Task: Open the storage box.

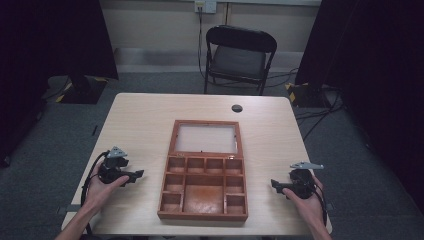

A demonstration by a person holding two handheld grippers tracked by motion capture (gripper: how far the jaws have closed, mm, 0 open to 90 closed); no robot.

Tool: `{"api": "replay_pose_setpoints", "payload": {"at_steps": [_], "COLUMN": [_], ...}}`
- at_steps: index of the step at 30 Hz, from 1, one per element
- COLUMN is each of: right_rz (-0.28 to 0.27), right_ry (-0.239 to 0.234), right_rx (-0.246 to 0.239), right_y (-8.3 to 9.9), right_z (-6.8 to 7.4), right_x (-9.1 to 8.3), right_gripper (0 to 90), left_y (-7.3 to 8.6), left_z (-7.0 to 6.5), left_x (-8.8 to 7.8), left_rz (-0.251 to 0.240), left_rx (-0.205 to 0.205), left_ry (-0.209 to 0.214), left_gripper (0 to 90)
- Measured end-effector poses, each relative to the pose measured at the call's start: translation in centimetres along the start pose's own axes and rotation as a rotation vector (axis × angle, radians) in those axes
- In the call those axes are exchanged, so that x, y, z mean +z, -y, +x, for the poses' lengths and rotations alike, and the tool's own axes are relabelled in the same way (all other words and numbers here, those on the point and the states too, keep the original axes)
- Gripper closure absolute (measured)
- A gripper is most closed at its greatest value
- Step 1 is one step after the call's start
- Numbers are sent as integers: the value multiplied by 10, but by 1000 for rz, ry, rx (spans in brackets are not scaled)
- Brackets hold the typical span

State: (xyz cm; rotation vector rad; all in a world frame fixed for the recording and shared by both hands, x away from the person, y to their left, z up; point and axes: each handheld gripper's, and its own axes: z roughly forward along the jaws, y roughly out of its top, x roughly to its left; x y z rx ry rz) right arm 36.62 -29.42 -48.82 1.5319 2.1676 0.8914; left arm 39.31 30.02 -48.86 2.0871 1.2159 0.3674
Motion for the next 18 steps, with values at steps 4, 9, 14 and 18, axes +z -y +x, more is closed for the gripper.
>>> {"api": "replay_pose_setpoints", "payload": {"at_steps": [4,9,14,18], "right_rz": [-40,-92,-92,-92], "right_ry": [72,73,73,75], "right_rx": [-48,-46,-46,-46], "right_y": [4,10,10,10], "right_z": [2,3,3,4], "right_x": [6,8,8,8], "right_gripper": [118,91,91,89], "left_y": [7,11,10,9], "left_z": [-2,0,-1,-1], "left_x": [5,8,9,10], "left_rz": [-21,-70,-71,-62], "left_rx": [67,63,54,52], "left_ry": [-69,-77,-88,-99], "left_gripper": [173,129,116,100]}}
